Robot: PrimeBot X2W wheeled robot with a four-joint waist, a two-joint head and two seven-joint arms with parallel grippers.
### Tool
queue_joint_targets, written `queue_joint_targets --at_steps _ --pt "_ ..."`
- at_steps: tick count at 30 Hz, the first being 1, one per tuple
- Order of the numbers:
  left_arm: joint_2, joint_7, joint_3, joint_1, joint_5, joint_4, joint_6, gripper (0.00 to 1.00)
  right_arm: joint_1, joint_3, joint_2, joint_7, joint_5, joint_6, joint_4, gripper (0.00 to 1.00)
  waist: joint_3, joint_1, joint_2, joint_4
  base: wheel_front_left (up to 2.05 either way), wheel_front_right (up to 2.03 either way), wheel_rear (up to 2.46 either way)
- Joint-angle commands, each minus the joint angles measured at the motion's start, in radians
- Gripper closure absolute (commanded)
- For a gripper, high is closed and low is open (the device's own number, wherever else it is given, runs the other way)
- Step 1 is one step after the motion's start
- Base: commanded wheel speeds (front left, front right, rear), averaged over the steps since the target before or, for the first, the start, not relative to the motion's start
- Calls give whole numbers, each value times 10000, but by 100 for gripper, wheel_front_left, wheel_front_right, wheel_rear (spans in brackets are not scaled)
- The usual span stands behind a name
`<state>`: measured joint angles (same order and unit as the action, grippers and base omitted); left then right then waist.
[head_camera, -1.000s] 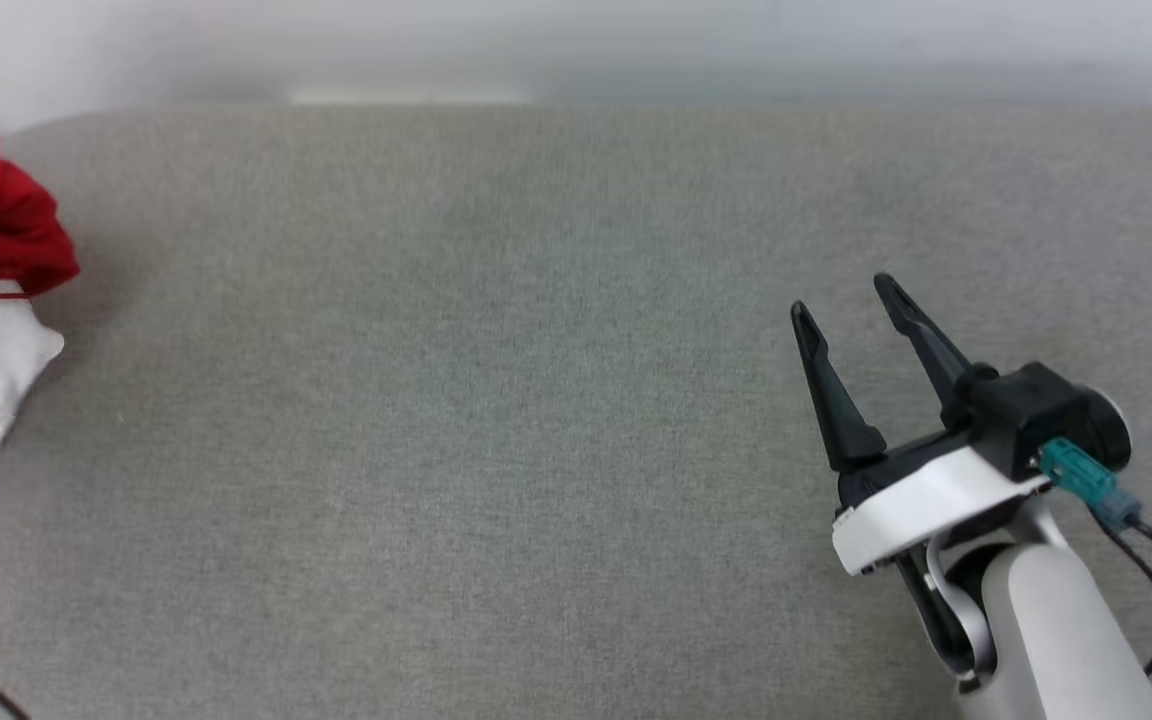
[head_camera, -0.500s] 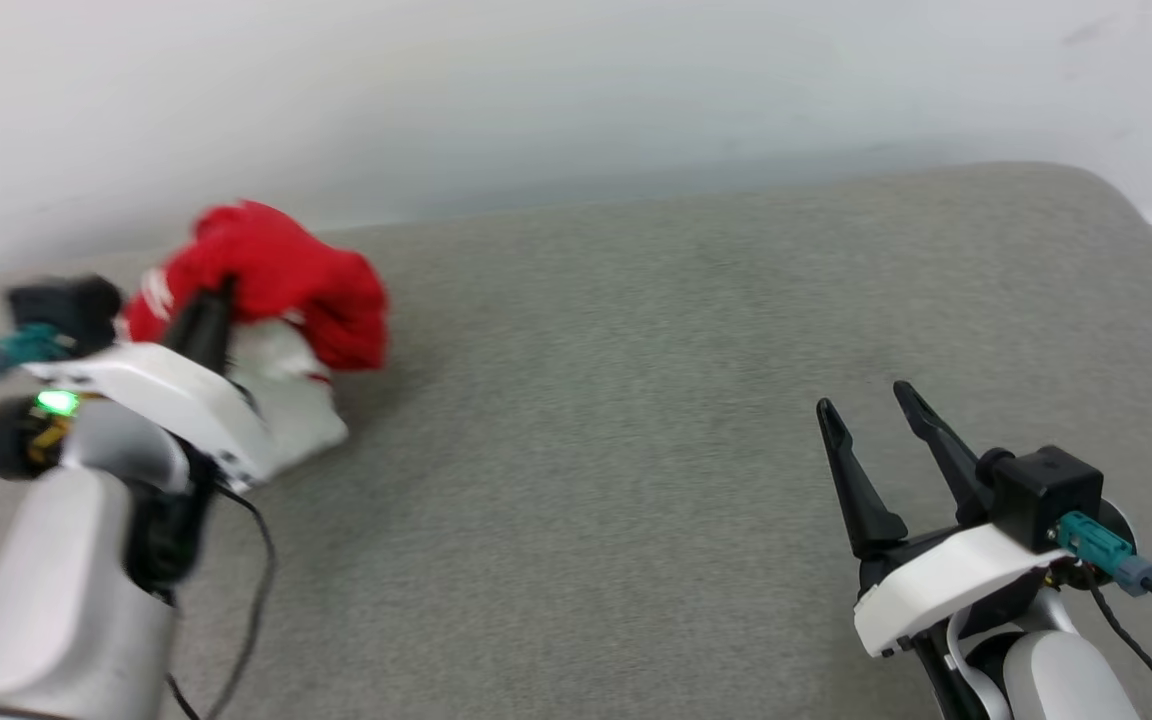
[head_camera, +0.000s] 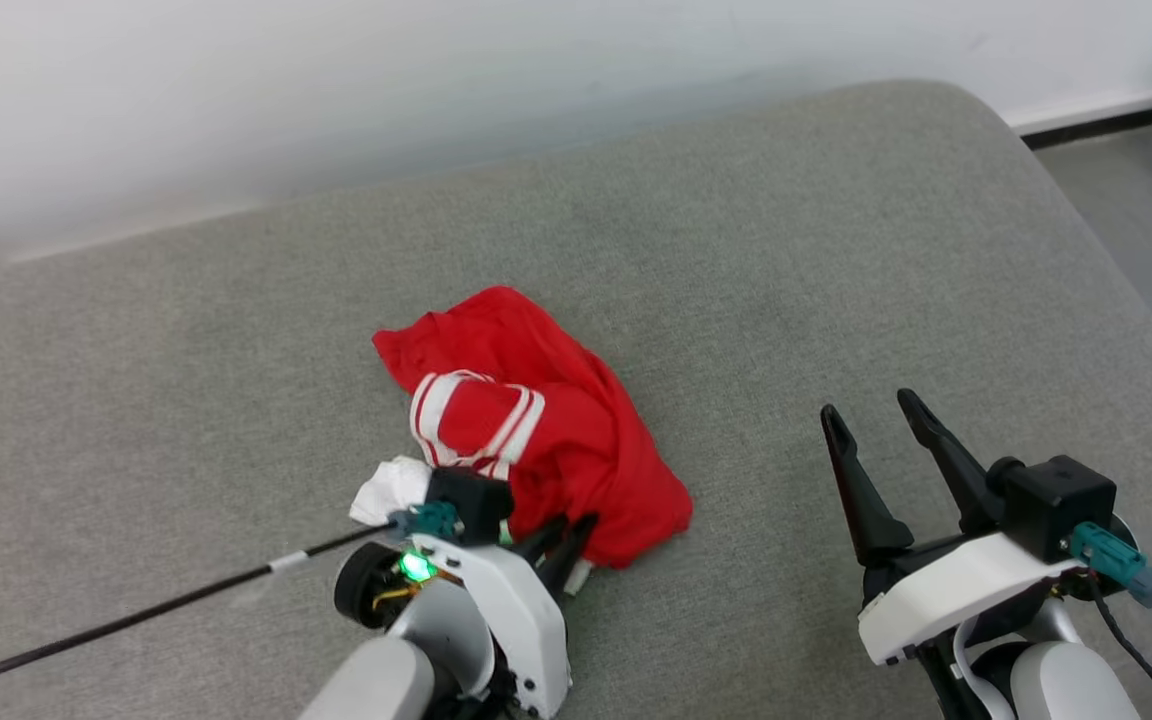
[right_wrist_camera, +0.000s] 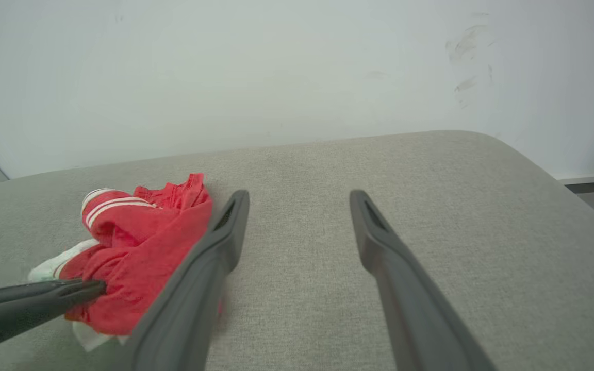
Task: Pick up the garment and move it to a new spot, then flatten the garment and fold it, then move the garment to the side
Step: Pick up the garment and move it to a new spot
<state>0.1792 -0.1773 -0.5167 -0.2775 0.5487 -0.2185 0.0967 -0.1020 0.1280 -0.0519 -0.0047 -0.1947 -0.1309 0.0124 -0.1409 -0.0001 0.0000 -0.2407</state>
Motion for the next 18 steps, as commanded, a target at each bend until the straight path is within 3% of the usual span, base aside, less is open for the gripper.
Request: queue_joint_targets --at_steps 1,2,3,12,18 --pt "4 53 -109 101 -147 -94 -34 100 -126 -15 24 -57 -12 3 8 0 -156 1 0 -33 0 0 0" --pt "-61 43 -178 169 -129 -167 -46 66 -152 -16 24 -75 -3 3 26 0 -190 1 0 2 0 0 0" --pt "-109 48 -251 229 -156 -218 -63 0 -182 -29 24 -90 -38 3 44 0 -206 1 0 51 0 0 0" --pt "-221 1868 221 114 -639 192 -643 0 -260 -25 23 -61 128 3 178 0 162 1 0 800 0 0 0" --pt "-13 2915 1165 507 -600 532 -1457 0 -55 -256 23 139 303 3 67 0 577 1 0 1414 0 0 0"
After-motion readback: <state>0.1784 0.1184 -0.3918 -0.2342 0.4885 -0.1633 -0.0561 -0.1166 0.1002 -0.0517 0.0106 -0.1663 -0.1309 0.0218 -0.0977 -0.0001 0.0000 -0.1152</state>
